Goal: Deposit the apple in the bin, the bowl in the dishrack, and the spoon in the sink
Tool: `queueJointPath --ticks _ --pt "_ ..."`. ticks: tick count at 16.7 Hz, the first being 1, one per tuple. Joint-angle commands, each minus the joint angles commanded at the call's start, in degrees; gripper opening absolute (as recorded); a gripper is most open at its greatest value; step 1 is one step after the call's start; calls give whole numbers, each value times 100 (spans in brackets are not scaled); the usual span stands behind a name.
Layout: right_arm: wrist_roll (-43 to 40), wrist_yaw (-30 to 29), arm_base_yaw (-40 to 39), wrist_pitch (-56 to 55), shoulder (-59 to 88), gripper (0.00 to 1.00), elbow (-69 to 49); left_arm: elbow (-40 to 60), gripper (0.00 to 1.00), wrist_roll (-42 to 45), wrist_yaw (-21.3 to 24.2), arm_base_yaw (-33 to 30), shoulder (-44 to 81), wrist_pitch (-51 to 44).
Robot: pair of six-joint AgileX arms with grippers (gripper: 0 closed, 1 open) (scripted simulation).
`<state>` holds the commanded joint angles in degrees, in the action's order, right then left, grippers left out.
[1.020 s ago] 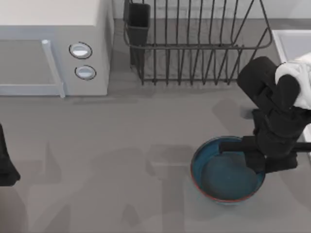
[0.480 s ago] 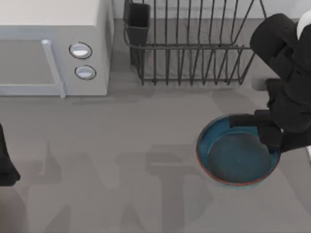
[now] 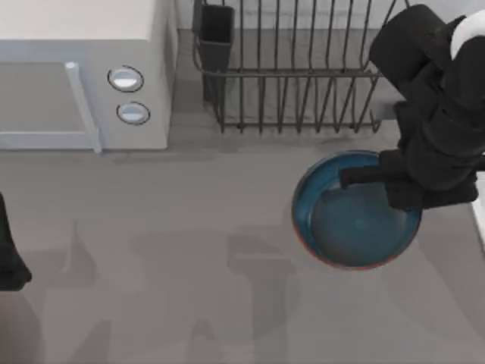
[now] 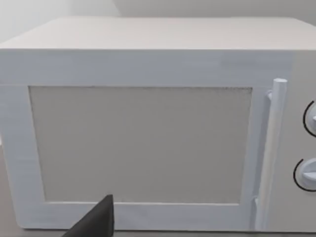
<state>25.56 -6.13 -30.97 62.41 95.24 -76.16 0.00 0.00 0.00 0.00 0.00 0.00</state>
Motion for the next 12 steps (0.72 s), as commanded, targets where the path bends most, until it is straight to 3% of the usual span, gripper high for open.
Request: queueJointPath --ticks 3,12 --pt "-382 -951 -511 -999 -141 0 -176 0 100 0 0 0 0 0" --pt "-1945 -4543 -2348 -5153 -876 0 -503 0 100 0 0 0 0 0"
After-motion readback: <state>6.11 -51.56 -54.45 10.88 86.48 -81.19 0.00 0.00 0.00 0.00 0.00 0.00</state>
